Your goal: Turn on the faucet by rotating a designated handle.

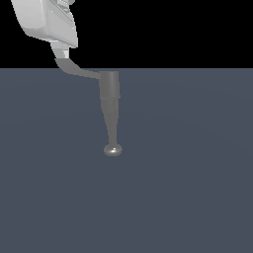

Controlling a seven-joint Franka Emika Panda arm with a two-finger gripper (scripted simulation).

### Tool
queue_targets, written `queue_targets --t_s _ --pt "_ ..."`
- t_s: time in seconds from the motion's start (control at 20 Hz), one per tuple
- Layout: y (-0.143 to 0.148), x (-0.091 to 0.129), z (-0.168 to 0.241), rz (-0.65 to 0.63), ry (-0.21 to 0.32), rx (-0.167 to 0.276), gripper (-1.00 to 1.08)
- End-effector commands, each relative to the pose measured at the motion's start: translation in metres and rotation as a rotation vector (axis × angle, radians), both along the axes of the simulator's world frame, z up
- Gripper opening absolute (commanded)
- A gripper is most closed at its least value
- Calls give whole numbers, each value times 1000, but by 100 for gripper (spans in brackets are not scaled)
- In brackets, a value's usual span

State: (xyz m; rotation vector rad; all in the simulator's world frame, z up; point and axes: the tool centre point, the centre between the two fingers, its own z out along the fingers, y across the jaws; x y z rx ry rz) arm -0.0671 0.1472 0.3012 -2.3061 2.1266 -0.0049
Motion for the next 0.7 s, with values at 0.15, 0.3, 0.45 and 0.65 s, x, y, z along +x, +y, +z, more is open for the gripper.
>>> queue_targets --t_s 0.15,0.3,0.45,0.65 --pt "-12 -10 0 -2 1 -1 -100" --pt "-20 -17 0 -1 1 -1 -100" --pt "-29 -25 0 -1 2 -1 -100" --pt "-40 -35 -1 -1 3 -1 -100"
